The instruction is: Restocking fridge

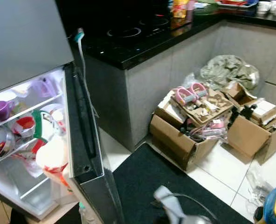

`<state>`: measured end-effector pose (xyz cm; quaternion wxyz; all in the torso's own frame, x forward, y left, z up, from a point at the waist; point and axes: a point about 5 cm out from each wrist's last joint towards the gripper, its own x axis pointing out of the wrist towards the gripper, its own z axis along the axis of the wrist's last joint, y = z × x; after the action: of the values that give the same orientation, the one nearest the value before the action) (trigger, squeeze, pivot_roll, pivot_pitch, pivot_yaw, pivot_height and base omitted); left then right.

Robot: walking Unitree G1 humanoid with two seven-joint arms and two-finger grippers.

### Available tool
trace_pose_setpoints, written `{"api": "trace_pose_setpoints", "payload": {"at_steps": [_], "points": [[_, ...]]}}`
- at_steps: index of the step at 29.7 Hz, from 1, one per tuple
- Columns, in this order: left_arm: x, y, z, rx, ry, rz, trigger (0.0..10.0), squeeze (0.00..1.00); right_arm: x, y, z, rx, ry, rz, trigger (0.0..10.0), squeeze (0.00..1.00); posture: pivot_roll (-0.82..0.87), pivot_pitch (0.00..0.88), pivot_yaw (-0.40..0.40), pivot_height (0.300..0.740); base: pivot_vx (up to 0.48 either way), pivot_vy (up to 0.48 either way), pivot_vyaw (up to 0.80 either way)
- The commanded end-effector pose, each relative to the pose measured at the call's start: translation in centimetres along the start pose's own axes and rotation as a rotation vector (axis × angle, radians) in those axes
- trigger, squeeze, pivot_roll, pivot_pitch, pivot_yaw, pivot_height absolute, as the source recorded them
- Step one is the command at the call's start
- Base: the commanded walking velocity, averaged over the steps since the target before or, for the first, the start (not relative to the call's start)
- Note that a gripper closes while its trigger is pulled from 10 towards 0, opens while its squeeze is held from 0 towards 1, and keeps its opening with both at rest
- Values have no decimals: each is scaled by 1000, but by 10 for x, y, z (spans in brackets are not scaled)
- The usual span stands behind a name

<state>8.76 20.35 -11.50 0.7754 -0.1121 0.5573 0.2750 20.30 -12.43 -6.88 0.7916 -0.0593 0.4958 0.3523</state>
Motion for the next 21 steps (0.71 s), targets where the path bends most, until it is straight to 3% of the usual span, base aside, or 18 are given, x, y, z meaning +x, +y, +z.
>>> {"api": "trace_pose_setpoints", "payload": {"at_steps": [1, 3, 4, 5, 6, 10, 11, 12, 14, 15, 16, 21], "points": [[-1, -3, 5, -101, -34, 16, 10000, 0, 1, 0, -8, 28, -1, -35, 10000, 0, -43, 78, -11, 734, 0, 0, 0], [0, 0, 23, -179, -120, 49, 10000, 0, -10, -16, -33, 162, -37, -175, 10000, 0, -40, 79, -12, 734, 0, 0, 0], [0, -1, 29, -159, -146, 50, 10000, 0, -15, -22, -39, 228, -68, -226, 10000, 0, -40, 79, -12, 734, 0, 0, 0], [0, -1, 29, -159, -146, 50, 10000, 0, -15, -22, -39, 228, -68, -226, 10000, 0, -40, 79, -12, 734, 0, 0, 0], [0, -4, 39, -49, -182, 27, 10000, 0, -25, -32, -57, 347, -98, -338, 10000, 0, -34, 77, -12, 734, 0, 0, 0], [0, -7, 44, 15, -194, 16, 10000, 0, -31, -36, -73, 413, -91, -407, 10000, 0, -31, 73, -9, 734, 0, 0, 0], [2, 18, 54, 22, -220, 45, 10000, 0, -33, -35, -82, 454, -85, -430, 10000, 0, -30, 66, 2, 734, 0, 0, 0], [3, 53, 67, 29, -254, 86, 10000, 0, -34, -33, -90, 486, -73, -448, 10000, 0, -31, 63, 7, 734, 0, 0, 0], [3, 53, 67, 29, -254, 86, 10000, 0, -34, -33, -90, 486, -73, -448, 10000, 0, -31, 63, 7, 734, 0, 0, 0], [1, 77, 76, 36, -278, 114, 10000, 0, -34, -31, -95, 507, -64, -461, 10000, 0, -31, 63, 7, 734, 0, 0, 0], [-1, 92, 83, 37, -298, 122, 10000, 0, -33, -27, -99, 523, -60, -461, 10000, 0, -35, 57, 19, 734, 0, 0, 0], [-1, 88, 89, 87, -334, 85, 10000, 0, -29, -20, -101, 562, -89, -479, 10000, 0, -31, 52, 20, 734, 0, 0, 0]]}}
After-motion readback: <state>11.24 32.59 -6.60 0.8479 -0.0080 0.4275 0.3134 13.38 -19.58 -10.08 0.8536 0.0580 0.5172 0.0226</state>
